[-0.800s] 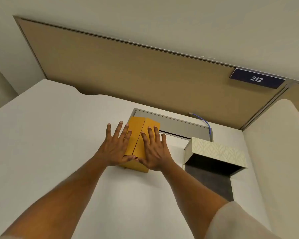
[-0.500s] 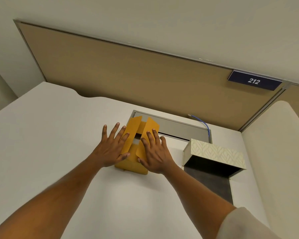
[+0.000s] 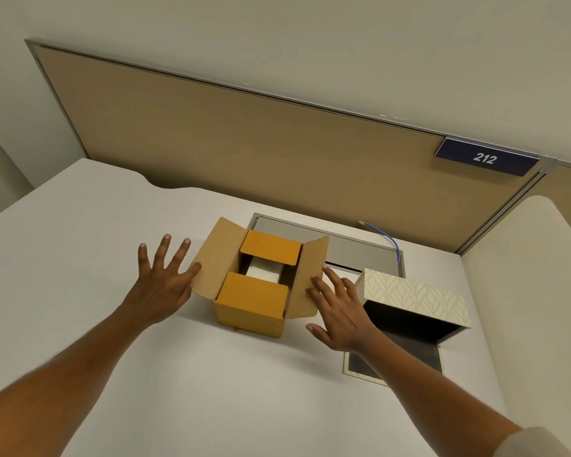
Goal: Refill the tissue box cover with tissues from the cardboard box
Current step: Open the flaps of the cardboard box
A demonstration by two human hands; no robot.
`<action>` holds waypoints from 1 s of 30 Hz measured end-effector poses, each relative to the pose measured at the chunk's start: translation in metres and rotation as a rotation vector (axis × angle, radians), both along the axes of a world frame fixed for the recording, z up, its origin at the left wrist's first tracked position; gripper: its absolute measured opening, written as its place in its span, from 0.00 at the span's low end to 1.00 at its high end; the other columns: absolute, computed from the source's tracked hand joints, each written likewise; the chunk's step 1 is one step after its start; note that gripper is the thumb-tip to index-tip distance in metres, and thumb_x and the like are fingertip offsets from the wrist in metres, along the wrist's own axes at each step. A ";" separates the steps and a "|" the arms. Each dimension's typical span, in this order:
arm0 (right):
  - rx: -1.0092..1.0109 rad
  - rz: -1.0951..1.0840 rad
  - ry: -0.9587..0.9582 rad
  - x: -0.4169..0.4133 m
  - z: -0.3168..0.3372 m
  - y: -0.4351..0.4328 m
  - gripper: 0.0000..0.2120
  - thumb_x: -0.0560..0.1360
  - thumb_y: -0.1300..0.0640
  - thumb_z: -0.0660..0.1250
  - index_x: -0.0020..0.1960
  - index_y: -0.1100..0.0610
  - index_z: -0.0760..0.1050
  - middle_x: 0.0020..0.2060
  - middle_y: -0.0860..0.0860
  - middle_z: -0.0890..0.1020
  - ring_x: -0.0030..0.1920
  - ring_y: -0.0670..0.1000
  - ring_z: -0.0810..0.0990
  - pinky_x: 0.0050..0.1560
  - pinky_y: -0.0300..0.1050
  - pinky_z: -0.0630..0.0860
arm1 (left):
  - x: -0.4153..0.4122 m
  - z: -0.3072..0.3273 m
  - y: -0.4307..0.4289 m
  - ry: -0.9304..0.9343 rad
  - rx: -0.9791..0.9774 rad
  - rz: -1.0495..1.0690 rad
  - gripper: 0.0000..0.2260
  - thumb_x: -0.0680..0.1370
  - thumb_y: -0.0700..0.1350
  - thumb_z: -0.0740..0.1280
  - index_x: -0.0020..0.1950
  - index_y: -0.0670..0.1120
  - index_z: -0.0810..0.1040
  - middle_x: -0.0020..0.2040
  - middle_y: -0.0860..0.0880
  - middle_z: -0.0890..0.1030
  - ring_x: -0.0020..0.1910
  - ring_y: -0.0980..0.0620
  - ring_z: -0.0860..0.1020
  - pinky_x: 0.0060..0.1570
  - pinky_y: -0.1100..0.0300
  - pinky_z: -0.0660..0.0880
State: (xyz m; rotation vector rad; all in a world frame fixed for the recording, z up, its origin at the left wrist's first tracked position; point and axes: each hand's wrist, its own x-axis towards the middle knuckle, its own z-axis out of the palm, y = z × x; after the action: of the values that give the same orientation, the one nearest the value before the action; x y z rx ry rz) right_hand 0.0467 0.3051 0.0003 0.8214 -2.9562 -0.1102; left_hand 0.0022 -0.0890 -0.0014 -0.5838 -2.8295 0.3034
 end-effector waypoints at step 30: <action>0.112 -0.229 -0.021 -0.126 0.029 -0.091 0.23 0.75 0.42 0.64 0.58 0.60 0.71 0.56 0.59 0.77 0.59 0.60 0.69 0.55 0.54 0.65 | -0.023 -0.003 0.125 -0.230 0.059 0.104 0.39 0.73 0.70 0.38 0.61 0.50 0.77 0.78 0.42 0.55 0.76 0.34 0.40 0.66 0.32 0.29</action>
State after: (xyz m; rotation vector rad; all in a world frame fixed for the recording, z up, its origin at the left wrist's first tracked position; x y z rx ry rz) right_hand -0.0797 0.2145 0.0293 0.4936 -3.0767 -0.2839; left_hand -0.0212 0.0357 -0.0043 -0.4892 -3.0847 0.1798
